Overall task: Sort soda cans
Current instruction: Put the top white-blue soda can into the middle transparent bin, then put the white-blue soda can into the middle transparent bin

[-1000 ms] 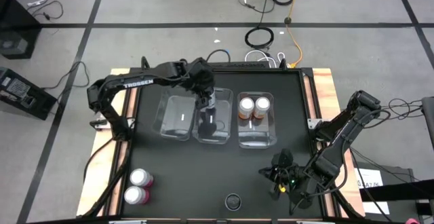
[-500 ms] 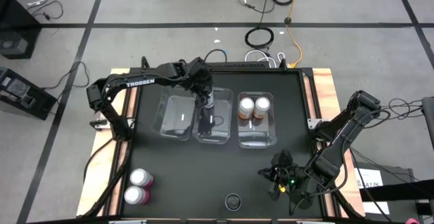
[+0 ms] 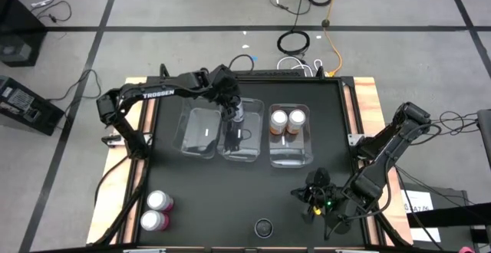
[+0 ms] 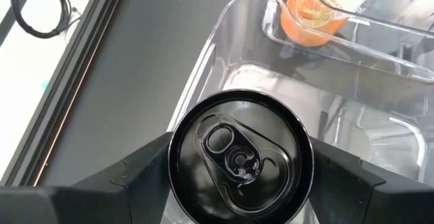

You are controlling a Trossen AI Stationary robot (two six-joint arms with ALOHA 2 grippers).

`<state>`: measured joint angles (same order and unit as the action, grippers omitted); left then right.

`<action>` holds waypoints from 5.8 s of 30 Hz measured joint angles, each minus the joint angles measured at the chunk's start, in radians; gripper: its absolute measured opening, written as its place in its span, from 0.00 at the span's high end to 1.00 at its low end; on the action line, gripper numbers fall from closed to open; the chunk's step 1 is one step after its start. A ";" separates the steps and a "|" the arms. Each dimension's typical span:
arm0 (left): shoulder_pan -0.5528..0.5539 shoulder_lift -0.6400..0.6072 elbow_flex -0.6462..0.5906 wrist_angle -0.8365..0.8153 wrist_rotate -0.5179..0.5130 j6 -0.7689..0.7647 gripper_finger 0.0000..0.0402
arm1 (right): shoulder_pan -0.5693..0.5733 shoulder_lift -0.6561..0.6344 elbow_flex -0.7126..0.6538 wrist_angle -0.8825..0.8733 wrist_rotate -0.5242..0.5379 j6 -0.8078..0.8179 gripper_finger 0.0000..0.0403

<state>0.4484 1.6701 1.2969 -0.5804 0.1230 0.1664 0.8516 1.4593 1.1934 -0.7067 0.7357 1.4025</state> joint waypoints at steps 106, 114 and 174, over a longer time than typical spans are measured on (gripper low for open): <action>-0.502 -0.354 -0.002 -0.078 0.019 -0.284 0.09 | -0.032 0.000 0.000 0.000 -0.009 -0.038 1.00; -0.593 -0.354 -0.002 -0.122 -0.026 -0.527 0.09 | -0.033 0.000 0.000 -0.001 -0.008 -0.063 1.00; -0.707 -0.354 -0.002 -0.238 -0.104 -0.263 0.10 | -0.262 0.000 0.000 -0.072 -0.296 -0.497 0.17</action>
<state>-0.2584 1.3163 1.2949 -0.8181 0.0188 -0.0967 0.5895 1.4590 1.1938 -0.7786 0.4401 0.9058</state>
